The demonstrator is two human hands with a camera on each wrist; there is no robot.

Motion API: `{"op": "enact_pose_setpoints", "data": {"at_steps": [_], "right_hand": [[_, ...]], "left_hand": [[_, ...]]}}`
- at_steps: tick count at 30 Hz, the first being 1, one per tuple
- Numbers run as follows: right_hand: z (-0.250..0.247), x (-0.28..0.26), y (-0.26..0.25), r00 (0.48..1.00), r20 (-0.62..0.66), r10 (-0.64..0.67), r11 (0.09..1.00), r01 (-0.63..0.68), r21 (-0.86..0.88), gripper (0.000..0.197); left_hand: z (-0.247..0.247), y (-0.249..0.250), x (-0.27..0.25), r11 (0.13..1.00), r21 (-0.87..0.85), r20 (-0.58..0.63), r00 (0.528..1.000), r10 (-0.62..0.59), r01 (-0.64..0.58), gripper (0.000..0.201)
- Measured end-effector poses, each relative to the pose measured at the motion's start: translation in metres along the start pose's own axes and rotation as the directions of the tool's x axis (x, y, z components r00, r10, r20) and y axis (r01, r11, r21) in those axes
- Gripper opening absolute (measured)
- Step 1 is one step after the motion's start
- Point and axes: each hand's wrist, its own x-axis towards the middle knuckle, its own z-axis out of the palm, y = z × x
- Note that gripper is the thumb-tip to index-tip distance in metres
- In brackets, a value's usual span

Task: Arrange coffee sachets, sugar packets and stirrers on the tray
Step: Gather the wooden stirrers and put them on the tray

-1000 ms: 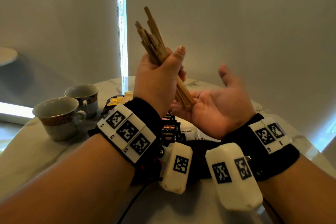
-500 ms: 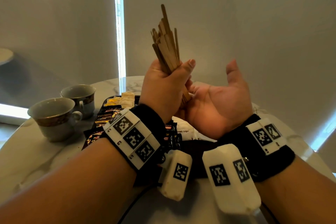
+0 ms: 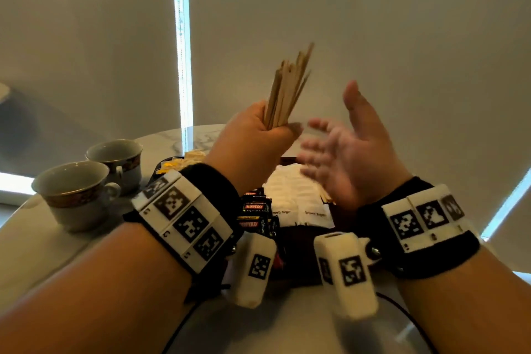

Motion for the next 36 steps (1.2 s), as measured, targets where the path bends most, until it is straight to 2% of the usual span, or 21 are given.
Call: {"op": "enact_pose_setpoints", "data": {"at_steps": [1, 3, 5, 7, 12, 15, 16, 18, 19, 23, 25, 28, 29, 33, 34, 35, 36], "right_hand": [[-0.003, 0.000, -0.005, 0.991, -0.053, -0.125, 0.981, 0.115, -0.160, 0.107], [-0.008, -0.001, -0.010, 0.959, -0.009, -0.283, 0.893, 0.261, -0.366, 0.095], [-0.005, -0.007, -0.010, 0.964, 0.025, -0.264, 0.917, 0.259, -0.304, 0.055], [0.004, -0.015, -0.009, 0.970, 0.056, -0.235, 0.946, 0.241, -0.218, 0.019], [0.012, -0.018, -0.007, 0.956, 0.063, -0.288, 0.940, 0.294, -0.171, 0.034], [0.013, -0.019, -0.008, 0.947, 0.034, -0.321, 0.926, 0.321, -0.197, 0.017], [0.014, -0.021, -0.012, 0.945, -0.006, -0.328, 0.920, 0.318, -0.227, 0.033], [0.007, -0.021, -0.021, 0.928, -0.128, -0.350, 0.916, 0.310, -0.253, 0.082], [0.001, -0.021, -0.026, 0.911, -0.179, -0.372, 0.916, 0.327, -0.233, 0.096], [-0.017, -0.022, -0.043, 0.867, -0.205, -0.454, 0.888, 0.420, -0.189, 0.097], [-0.007, -0.022, -0.036, 0.898, -0.099, -0.428, 0.890, 0.400, -0.219, 0.104], [0.011, -0.022, -0.023, 0.920, 0.073, -0.384, 0.865, 0.386, -0.321, 0.138], [0.010, -0.022, -0.022, 0.921, 0.075, -0.381, 0.860, 0.384, -0.336, 0.137], [-0.010, -0.022, -0.034, 0.921, -0.046, -0.388, 0.886, 0.358, -0.295, 0.108], [-0.009, -0.022, -0.033, 0.925, -0.041, -0.379, 0.888, 0.351, -0.297, 0.105], [-0.005, -0.022, -0.029, 0.931, -0.009, -0.366, 0.887, 0.346, -0.305, 0.108], [0.001, -0.022, -0.024, 0.937, 0.043, -0.348, 0.885, 0.343, -0.313, 0.119]], "left_hand": [[-0.002, 0.002, -0.001, 0.996, 0.087, 0.066, 0.998, -0.001, -0.005, 0.013], [-0.003, 0.008, -0.003, 0.977, 0.212, 0.198, 0.980, -0.008, -0.035, 0.016], [0.000, 0.013, -0.006, 0.963, 0.266, 0.291, 0.956, -0.033, -0.048, 0.023], [0.004, 0.016, -0.008, 0.959, 0.283, 0.316, 0.947, -0.061, -0.033, 0.021], [0.006, 0.020, -0.009, 0.957, 0.291, 0.263, 0.962, -0.075, -0.005, 0.020], [0.004, 0.023, -0.010, 0.941, 0.338, 0.243, 0.969, -0.051, -0.035, 0.022], [0.003, 0.024, -0.010, 0.937, 0.346, 0.242, 0.969, -0.052, -0.037, 0.020], [0.001, 0.026, -0.011, 0.919, 0.392, 0.243, 0.967, -0.070, -0.032, 0.012], [0.001, 0.027, -0.012, 0.907, 0.420, 0.244, 0.966, -0.086, -0.025, 0.011], [0.002, 0.028, -0.013, 0.864, 0.502, 0.248, 0.962, -0.113, -0.028, 0.012], [0.006, 0.028, -0.015, 0.846, 0.531, 0.256, 0.959, -0.118, -0.038, 0.012], [0.010, 0.028, -0.016, 0.828, 0.559, 0.269, 0.955, -0.124, -0.050, 0.011], [0.011, 0.029, -0.017, 0.828, 0.559, 0.273, 0.954, -0.128, -0.048, 0.011], [0.007, 0.029, -0.016, 0.816, 0.574, 0.277, 0.953, -0.122, -0.062, 0.017], [0.007, 0.029, -0.017, 0.813, 0.578, 0.278, 0.954, -0.114, -0.071, 0.016], [0.009, 0.030, -0.017, 0.811, 0.580, 0.279, 0.954, -0.109, -0.077, 0.015], [0.010, 0.030, -0.018, 0.809, 0.582, 0.280, 0.954, -0.107, -0.080, 0.013]]}}
